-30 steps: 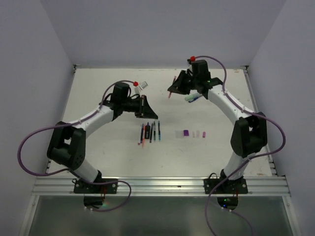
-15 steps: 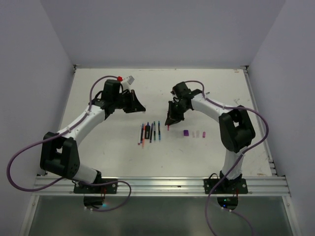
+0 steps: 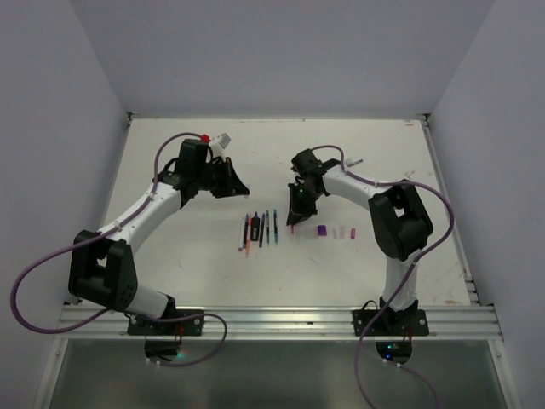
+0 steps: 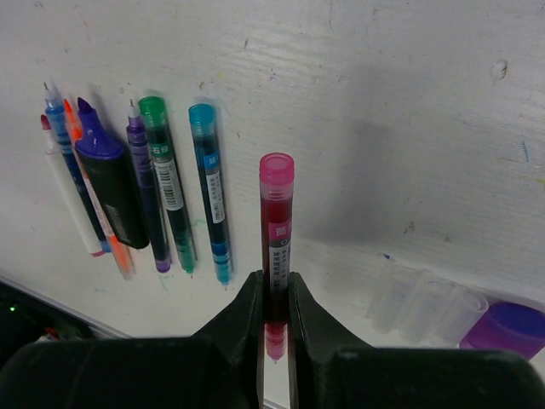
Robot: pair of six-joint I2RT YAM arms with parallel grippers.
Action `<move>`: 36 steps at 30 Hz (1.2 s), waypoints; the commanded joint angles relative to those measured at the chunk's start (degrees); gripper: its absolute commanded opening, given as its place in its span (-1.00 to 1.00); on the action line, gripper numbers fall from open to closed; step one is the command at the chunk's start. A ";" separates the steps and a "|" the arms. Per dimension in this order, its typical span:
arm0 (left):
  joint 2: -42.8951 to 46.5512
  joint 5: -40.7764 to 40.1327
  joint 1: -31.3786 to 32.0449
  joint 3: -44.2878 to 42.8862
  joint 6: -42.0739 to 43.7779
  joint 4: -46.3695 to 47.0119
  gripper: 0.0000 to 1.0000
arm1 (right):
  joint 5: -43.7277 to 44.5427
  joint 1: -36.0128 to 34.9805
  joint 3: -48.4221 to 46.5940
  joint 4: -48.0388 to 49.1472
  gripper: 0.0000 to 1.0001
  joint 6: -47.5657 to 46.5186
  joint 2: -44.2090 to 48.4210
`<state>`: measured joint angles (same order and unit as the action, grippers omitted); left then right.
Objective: Open the pen caps
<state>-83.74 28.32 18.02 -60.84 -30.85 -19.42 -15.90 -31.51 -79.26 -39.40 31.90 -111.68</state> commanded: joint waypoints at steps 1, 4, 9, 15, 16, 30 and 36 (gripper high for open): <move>2.88 -0.28 -0.09 0.89 -0.52 0.08 -1.00 | 1.57 -1.19 -0.89 -0.95 -1.00 -0.96 -1.08; 3.24 0.07 0.00 1.25 -1.05 0.61 -1.00 | 1.14 -1.98 -0.89 -0.33 -0.97 -1.05 -2.58; 3.15 0.86 0.00 1.69 -1.67 1.23 -1.00 | -0.01 -3.12 -2.21 0.55 -0.80 -0.96 -4.86; 2.89 3.58 0.17 3.00 -2.72 3.59 -1.00 | -1.67 -3.30 -3.00 1.78 -0.43 -0.44 -5.13; 2.71 3.76 0.43 3.18 -2.81 3.95 -1.00 | -2.55 -3.30 -3.00 1.95 -0.41 -0.44 -4.95; -5.63 6.83 9.57 0.72 -7.99 10.45 -1.00 | 5.77 8.11 -3.27 -6.73 -0.30 1.50 8.91; -12.84 8.60 14.92 -0.95 -10.10 12.91 -1.00 | 7.29 20.68 -3.35 -11.49 -0.30 -0.79 16.22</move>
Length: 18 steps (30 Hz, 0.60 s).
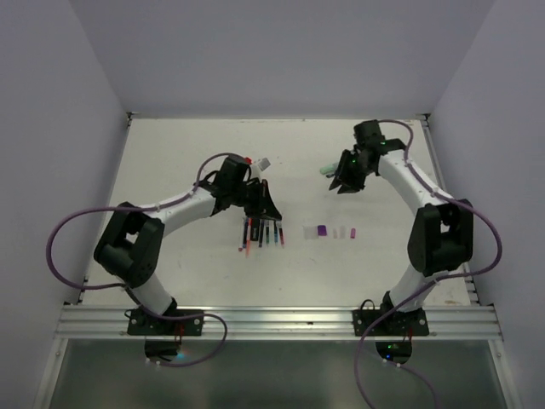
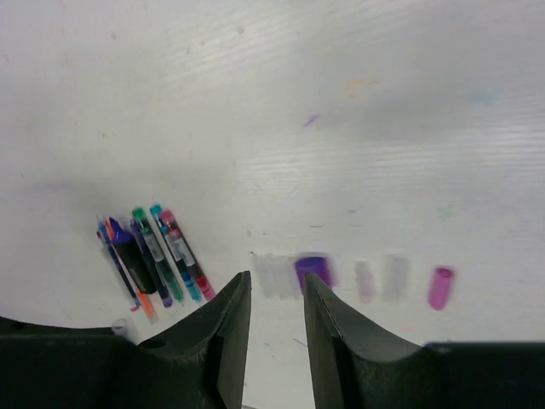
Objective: Open the pen caps
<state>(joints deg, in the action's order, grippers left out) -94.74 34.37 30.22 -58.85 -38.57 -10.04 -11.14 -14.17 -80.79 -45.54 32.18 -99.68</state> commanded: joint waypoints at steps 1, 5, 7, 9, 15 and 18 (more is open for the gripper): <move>-3.33 2.72 3.26 -3.11 -2.65 3.89 -1.00 | 1.74 5.19 -2.08 -5.87 -0.30 -1.51 5.10; -7.03 4.04 5.46 -3.99 -3.44 5.38 -1.00 | 1.21 7.32 -2.53 -6.93 -0.30 -2.47 6.51; -9.22 5.00 6.52 -4.34 -4.23 6.52 -1.00 | 1.12 7.76 -2.18 -7.11 -0.30 -2.65 6.69; -10.55 5.88 7.31 -3.99 -5.55 8.71 -1.00 | 0.33 8.28 -1.48 -7.11 -0.30 -2.57 6.95; -14.51 4.92 8.19 -5.04 -6.17 11.89 -1.00 | -0.55 9.08 -1.03 -6.93 -0.30 -2.74 6.78; -16.18 4.30 8.37 -6.62 -6.08 12.07 -1.00 | -0.73 9.34 -1.56 -6.76 -0.30 -2.92 6.87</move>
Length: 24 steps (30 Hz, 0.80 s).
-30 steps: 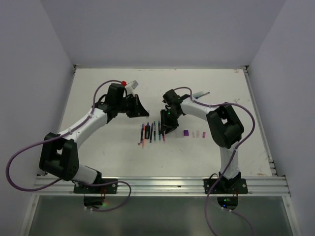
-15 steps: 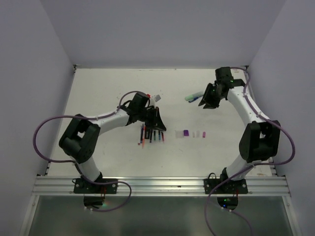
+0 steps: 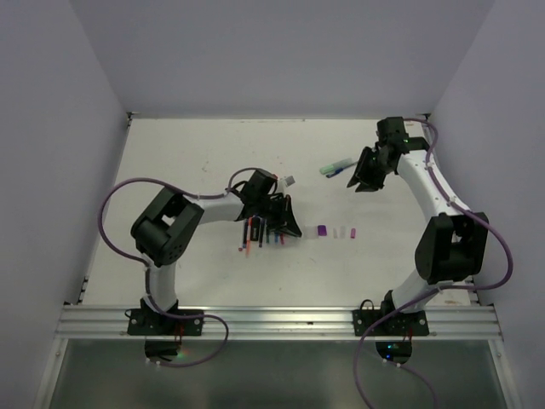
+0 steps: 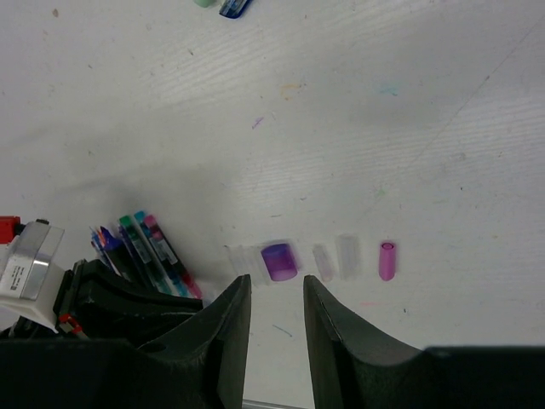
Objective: Open the pen caps
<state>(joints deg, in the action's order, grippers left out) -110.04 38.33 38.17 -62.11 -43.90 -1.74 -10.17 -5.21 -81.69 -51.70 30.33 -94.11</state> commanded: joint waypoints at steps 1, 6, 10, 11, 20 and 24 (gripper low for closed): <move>-1.75 0.17 0.41 -4.33 -0.75 3.76 -1.00 | -1.86 0.55 -0.75 -0.68 -0.30 -1.23 1.29; -4.13 -1.50 0.41 -6.89 -0.22 1.83 -0.92 | -2.22 1.08 -0.84 -0.68 -0.30 -1.85 1.38; -4.04 -3.87 0.41 -6.98 0.13 -0.72 -0.92 | -2.57 1.61 -0.31 -0.59 -0.29 -2.46 1.29; -4.13 -4.22 0.41 -6.98 0.04 -0.90 -0.95 | -2.66 1.78 -0.14 -0.68 -0.29 -2.55 1.12; -5.54 -5.80 0.50 -6.36 -1.45 -1.25 -0.87 | -4.15 1.79 -0.48 0.55 -0.29 -2.03 -0.55; -6.68 -5.45 0.50 -6.27 -1.98 -1.07 -0.74 | -5.47 1.79 -1.98 1.17 -0.29 -0.28 -3.53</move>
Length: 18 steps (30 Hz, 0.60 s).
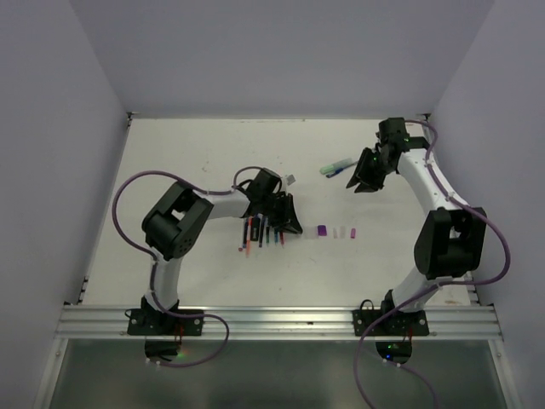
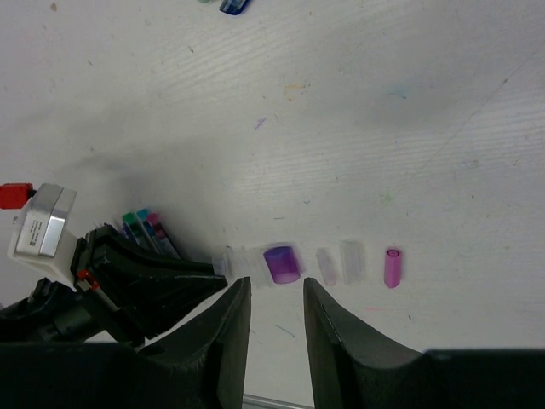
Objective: Open the pen caps
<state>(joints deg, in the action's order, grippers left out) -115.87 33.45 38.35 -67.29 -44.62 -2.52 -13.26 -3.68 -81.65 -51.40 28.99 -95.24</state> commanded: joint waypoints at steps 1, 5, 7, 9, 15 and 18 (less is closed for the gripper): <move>-0.93 -0.67 0.32 -1.01 -1.34 -0.29 -0.74 | -2.48 0.26 -2.29 1.47 -0.29 1.50 -3.01; -1.37 -0.23 0.41 -1.35 -1.43 0.06 -0.42 | -2.30 0.17 -3.95 4.11 -0.29 6.07 -5.74; -1.55 0.03 0.50 -1.62 -1.52 0.06 -0.27 | 0.14 -0.27 -5.09 4.29 -0.29 9.49 -7.93; -1.46 0.12 0.68 -1.80 -1.52 0.15 -0.14 | 2.43 -1.75 -7.90 4.64 -0.29 11.42 -9.34; -0.93 1.09 1.29 -1.27 -1.26 0.24 0.05 | 10.70 -4.31 -11.08 7.18 -0.29 16.44 -10.31; 0.73 0.30 1.29 -0.48 -0.47 -0.02 0.14 | 13.08 -4.66 -11.87 8.85 -0.29 17.93 -12.24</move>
<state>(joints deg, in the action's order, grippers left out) -116.79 35.59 39.11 -68.16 -46.48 -0.97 -5.37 -8.27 -91.18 -45.28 43.05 -106.37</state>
